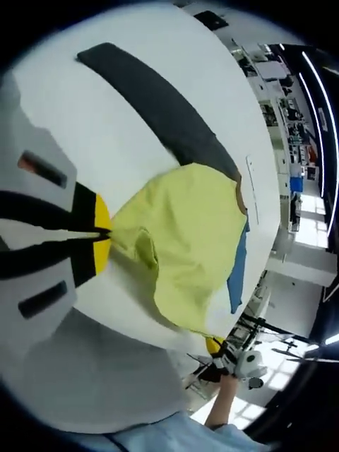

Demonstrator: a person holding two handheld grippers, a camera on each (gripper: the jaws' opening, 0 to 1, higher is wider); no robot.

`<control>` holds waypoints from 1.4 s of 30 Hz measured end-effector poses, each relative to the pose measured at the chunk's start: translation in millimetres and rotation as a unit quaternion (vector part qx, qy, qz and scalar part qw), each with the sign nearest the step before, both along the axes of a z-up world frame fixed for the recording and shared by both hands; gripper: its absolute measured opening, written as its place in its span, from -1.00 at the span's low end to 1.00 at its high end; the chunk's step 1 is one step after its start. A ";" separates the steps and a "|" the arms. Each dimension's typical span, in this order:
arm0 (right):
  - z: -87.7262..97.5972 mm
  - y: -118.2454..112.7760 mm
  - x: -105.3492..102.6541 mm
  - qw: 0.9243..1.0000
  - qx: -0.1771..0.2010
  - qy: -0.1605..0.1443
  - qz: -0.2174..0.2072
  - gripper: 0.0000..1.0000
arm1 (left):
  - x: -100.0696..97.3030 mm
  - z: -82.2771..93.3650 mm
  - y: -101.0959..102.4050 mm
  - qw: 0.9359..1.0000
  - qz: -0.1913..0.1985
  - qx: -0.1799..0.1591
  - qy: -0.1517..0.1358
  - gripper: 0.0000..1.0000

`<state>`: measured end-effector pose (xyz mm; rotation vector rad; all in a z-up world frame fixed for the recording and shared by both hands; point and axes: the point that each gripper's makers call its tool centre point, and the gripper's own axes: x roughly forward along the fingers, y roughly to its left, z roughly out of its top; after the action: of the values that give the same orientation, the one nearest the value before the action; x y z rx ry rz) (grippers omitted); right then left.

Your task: Fold the garment on the visible template until the final outline fits inside the template.

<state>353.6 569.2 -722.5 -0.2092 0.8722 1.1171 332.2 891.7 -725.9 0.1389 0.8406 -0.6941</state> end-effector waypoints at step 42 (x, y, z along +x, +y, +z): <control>-50.7 -29.4 -28.1 0.997 -0.060 0.048 0.005 -1.00 | -36.5 -44.5 -2.4 0.991 -0.111 0.072 0.011 -1.00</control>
<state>325.5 539.8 -773.2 -0.2617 1.0253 1.0919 295.7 889.4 -770.4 0.3606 0.9052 -0.8449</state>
